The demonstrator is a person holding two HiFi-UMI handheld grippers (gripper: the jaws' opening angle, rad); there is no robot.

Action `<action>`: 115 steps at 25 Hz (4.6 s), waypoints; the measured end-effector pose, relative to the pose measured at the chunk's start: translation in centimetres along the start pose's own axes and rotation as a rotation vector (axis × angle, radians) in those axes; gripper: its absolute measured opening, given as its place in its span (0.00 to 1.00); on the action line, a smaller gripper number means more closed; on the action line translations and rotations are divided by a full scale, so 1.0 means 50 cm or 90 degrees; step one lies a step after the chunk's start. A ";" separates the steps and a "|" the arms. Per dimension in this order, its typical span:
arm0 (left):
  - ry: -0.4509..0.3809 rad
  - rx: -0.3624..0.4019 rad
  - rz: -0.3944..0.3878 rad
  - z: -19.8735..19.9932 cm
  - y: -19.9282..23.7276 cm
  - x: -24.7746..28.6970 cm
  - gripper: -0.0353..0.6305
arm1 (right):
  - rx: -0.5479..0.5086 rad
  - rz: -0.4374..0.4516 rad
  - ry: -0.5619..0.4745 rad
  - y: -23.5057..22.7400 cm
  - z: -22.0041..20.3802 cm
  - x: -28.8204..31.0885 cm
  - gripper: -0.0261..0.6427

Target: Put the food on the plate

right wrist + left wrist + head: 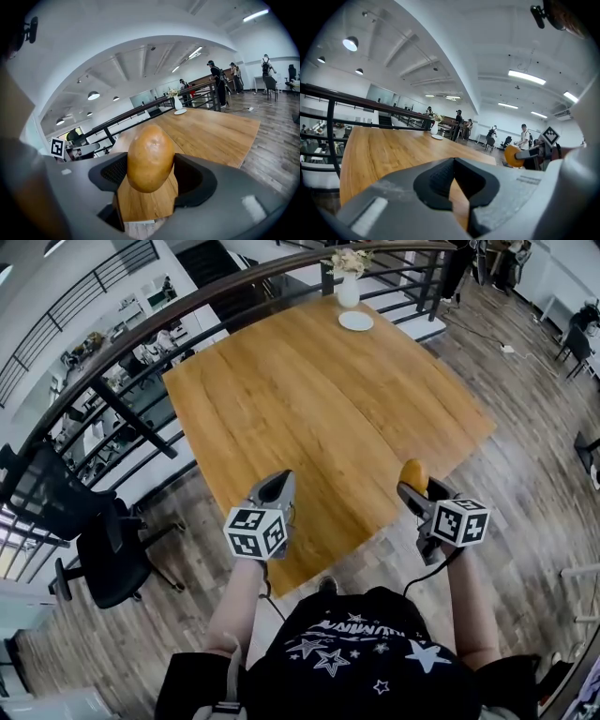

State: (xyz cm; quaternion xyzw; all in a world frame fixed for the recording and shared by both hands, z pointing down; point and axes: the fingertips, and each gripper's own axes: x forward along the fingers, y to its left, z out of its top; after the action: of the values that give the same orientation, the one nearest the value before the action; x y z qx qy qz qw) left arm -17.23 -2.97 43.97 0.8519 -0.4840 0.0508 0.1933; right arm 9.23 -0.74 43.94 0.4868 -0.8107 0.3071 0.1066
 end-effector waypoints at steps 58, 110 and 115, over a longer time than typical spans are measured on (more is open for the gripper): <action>0.056 0.008 0.203 0.301 0.195 0.789 0.06 | -0.168 0.188 0.119 -0.511 0.606 0.794 0.51; 0.099 -0.072 0.216 0.239 0.431 0.966 0.06 | -0.366 0.046 0.299 -0.578 0.732 1.282 0.64; 0.088 -0.091 0.218 0.246 0.427 0.948 0.06 | -0.351 0.072 0.306 -0.560 0.718 1.255 0.65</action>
State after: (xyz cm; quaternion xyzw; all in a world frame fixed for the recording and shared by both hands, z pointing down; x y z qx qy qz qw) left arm -11.55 -55.52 51.62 0.7356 -0.6098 0.1072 0.2747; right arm 6.11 -77.20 56.29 0.3082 -0.8406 0.1879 0.4039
